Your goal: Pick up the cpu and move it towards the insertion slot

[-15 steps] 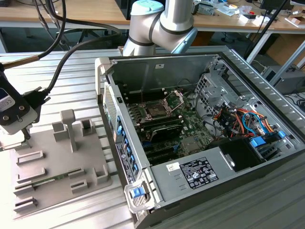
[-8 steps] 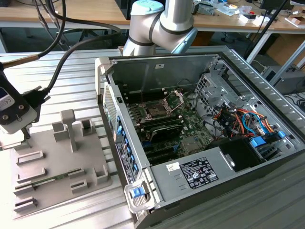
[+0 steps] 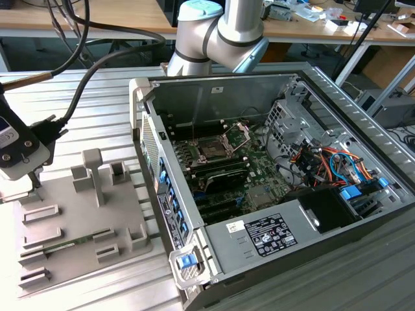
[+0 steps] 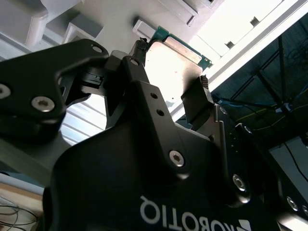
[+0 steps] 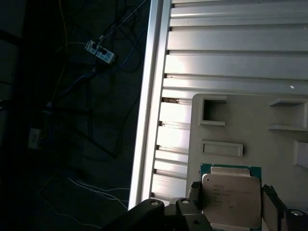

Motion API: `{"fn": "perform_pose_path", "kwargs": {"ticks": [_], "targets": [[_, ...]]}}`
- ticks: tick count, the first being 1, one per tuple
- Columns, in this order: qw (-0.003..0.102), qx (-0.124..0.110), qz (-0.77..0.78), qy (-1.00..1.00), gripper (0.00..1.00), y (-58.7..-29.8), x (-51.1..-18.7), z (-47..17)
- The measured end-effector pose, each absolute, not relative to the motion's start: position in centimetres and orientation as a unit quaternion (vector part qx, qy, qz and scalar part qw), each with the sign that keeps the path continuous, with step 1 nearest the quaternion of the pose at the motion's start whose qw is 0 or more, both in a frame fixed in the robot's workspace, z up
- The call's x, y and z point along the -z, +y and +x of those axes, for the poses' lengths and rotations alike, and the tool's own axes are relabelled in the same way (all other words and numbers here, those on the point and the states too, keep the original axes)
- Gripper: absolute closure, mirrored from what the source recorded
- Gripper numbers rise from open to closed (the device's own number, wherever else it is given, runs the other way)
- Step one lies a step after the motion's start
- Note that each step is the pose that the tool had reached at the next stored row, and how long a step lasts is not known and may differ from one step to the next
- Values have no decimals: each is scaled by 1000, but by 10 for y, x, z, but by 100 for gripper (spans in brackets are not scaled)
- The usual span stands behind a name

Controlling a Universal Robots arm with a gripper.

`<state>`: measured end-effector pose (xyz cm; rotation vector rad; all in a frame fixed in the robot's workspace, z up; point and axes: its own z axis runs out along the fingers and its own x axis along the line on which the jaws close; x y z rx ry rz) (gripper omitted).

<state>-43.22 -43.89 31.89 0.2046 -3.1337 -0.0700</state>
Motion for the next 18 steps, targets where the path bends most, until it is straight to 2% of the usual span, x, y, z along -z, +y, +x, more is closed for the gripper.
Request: {"fn": "perform_pose_path", "kwargs": {"ticks": [18], "targets": [[0, 22, 65, -998, 45, -439, -322, -432]]}}
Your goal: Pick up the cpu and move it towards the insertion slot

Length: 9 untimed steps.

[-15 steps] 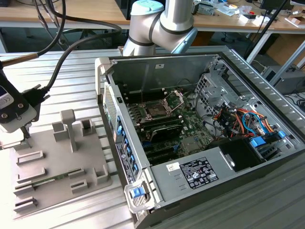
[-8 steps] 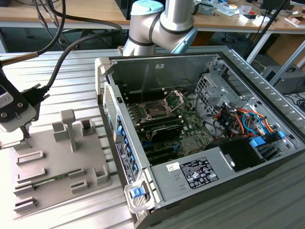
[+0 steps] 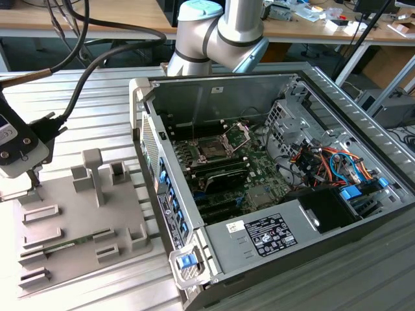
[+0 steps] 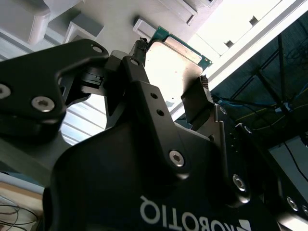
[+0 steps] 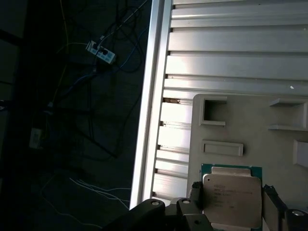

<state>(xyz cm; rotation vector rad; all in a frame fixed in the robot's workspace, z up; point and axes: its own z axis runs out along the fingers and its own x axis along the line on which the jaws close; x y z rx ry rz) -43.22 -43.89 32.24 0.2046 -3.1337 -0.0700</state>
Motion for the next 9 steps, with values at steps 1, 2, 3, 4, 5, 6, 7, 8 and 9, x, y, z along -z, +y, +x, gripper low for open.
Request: {"fn": "perform_pose_path", "kwargs": {"ticks": [1, 2, 3, 4, 5, 6, 7, 8, 9], "targets": [[0, 22, 65, -998, 45, -439, -323, -432], [0, 22, 65, -998, 45, -439, -323, -432], [0, 22, 65, -998, 45, -439, -323, -432], [0, 22, 65, -998, 45, -439, -323, -432], [0, 22, 65, -998, 45, -439, -323, -432], [0, 22, 65, -998, 45, -439, -324, -432], [0, 22, 65, -998, 45, -439, -324, -432], [0, 22, 65, -998, 45, -439, -324, -432], [0, 22, 65, -998, 45, -439, -324, -432]]}}
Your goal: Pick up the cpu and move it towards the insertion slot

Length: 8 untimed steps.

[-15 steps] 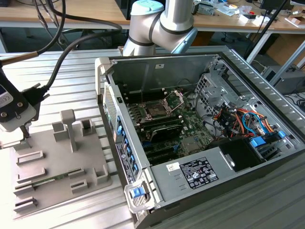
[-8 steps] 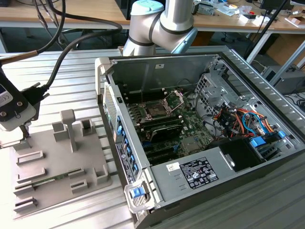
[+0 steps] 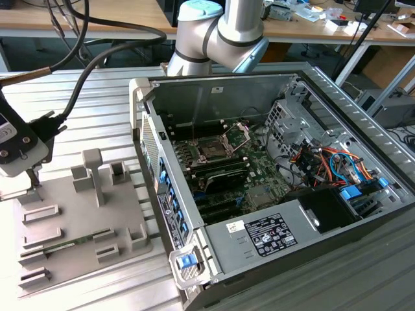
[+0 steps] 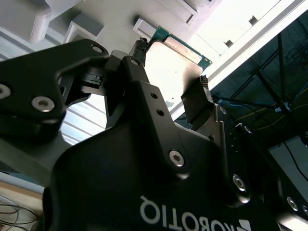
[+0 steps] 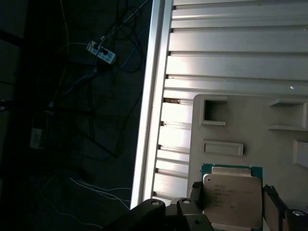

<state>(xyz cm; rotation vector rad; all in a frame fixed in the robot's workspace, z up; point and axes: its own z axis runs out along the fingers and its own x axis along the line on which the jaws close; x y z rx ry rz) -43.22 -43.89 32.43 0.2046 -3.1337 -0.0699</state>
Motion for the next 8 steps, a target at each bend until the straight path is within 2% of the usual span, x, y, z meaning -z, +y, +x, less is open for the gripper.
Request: {"fn": "perform_pose_path", "kwargs": {"ticks": [8], "targets": [[0, 22, 65, -998, 45, -439, -330, -432]]}}
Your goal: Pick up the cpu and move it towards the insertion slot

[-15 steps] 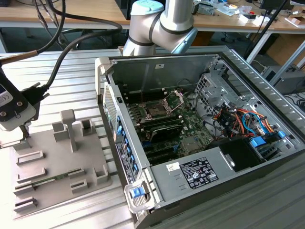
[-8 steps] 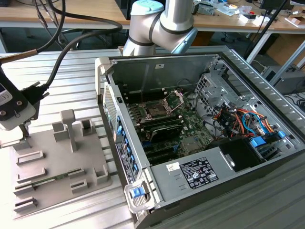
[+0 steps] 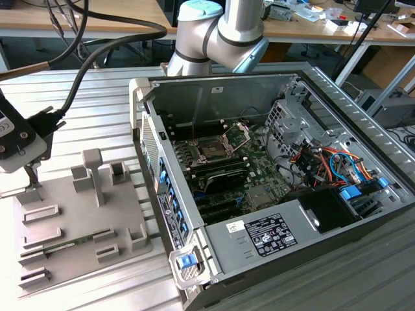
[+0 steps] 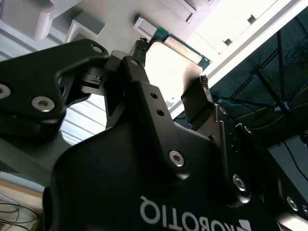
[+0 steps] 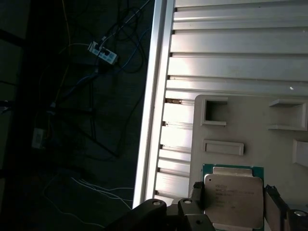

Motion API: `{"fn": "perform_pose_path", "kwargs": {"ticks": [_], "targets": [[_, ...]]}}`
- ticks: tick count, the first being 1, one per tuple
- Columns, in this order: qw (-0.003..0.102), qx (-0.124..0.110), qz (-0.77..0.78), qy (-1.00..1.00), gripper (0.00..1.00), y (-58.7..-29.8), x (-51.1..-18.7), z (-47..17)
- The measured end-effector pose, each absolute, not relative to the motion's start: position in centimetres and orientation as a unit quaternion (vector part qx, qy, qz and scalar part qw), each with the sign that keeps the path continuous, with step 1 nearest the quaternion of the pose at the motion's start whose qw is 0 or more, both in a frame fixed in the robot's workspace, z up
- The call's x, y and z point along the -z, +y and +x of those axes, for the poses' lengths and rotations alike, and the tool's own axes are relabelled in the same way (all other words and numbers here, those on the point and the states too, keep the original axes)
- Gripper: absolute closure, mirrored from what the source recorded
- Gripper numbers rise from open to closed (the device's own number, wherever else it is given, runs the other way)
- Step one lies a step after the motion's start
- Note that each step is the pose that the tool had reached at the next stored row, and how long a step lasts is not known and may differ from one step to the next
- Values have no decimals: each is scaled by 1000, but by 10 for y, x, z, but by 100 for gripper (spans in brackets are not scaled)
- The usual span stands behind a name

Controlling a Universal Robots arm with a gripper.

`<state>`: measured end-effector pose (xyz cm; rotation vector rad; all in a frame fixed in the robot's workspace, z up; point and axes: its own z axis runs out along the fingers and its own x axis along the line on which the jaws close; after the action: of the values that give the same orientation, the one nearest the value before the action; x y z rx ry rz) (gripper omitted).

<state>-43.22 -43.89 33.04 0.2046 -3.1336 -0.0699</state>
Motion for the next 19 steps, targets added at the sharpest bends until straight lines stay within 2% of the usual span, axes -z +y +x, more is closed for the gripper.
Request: {"fn": "perform_pose_path", "kwargs": {"ticks": [19], "targets": [[0, 22, 65, -998, 45, -439, -335, -432]]}}
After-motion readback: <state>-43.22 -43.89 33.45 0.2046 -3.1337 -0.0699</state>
